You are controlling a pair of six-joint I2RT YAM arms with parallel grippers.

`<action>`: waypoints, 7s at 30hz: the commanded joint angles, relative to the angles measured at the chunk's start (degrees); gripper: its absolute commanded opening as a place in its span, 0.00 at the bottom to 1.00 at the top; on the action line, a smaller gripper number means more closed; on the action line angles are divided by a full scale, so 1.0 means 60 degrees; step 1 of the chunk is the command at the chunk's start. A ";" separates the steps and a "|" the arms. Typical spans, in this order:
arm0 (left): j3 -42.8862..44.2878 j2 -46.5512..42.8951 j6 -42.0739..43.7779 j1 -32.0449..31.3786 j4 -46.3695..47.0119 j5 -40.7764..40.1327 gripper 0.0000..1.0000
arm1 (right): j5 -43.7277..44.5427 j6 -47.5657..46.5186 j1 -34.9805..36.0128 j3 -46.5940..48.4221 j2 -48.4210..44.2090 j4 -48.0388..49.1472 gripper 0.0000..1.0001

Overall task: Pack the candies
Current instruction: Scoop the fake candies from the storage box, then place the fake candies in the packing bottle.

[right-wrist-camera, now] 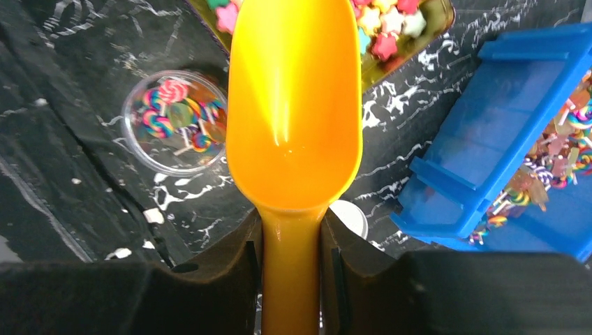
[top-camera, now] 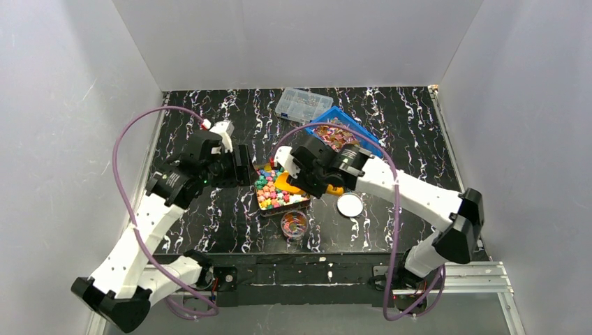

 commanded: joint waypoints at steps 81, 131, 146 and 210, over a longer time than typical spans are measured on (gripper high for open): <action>-0.3943 -0.4288 0.0441 0.0051 0.0619 0.0417 0.98 | 0.1046 0.1148 0.0326 0.0520 0.3086 0.2652 0.01; -0.3930 -0.4524 0.0369 0.0050 0.0605 0.0209 0.98 | 0.0552 0.4276 0.2035 -0.2674 -0.2858 -0.0624 0.01; -0.3943 -0.4469 0.0376 0.0051 0.0648 0.0426 0.98 | 0.1322 0.5475 0.2853 -0.1564 -0.1403 -0.2715 0.01; -0.4017 -0.4828 0.0499 0.0050 0.0824 0.0928 0.98 | 0.2593 0.2650 0.1147 0.4403 0.4575 -0.4805 0.01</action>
